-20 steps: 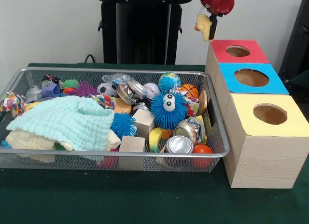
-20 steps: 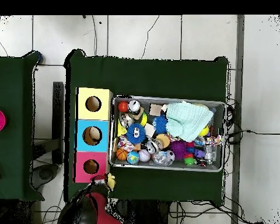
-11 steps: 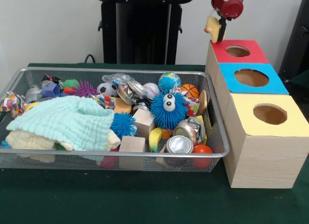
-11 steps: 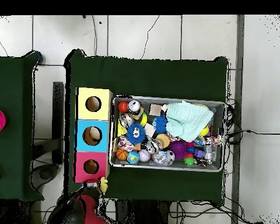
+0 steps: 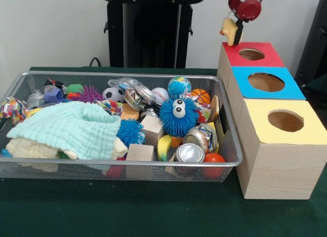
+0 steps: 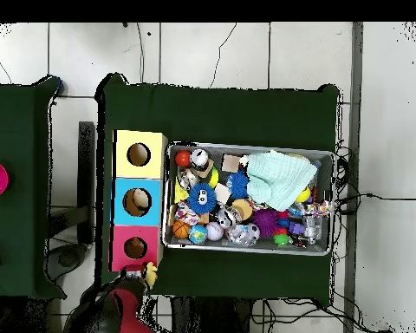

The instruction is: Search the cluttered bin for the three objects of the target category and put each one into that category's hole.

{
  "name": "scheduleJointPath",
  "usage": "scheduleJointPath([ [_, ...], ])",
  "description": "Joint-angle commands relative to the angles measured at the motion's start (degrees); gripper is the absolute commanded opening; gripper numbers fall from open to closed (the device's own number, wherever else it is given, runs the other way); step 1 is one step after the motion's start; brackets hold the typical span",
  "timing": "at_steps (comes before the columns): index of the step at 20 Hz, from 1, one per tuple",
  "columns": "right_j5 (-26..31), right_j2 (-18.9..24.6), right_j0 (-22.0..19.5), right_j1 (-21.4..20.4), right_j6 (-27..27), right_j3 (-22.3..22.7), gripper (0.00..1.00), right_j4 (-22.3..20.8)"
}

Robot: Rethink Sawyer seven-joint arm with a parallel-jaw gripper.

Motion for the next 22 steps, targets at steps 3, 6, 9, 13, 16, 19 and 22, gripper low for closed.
scheduleJointPath([
  [3,-1.7,5.5,0.0,5.5,18.4,-8.5,0.00,4.7],
  [6,-2.7,6.0,-0.1,6.2,19.4,-8.9,0.00,4.4],
  [9,-3.5,6.6,0.2,7.3,20.6,-10.0,0.00,4.7],
  [13,-1.9,3.9,4.4,8.9,18.1,-12.5,0.00,10.7],
  [16,0.2,1.4,7.2,9.8,15.2,-13.9,0.00,14.9],
  [19,0.9,1.2,7.0,9.6,14.7,-14.0,0.00,14.8],
  [22,0.5,1.6,6.6,9.6,15.0,-14.0,0.00,14.4],
])
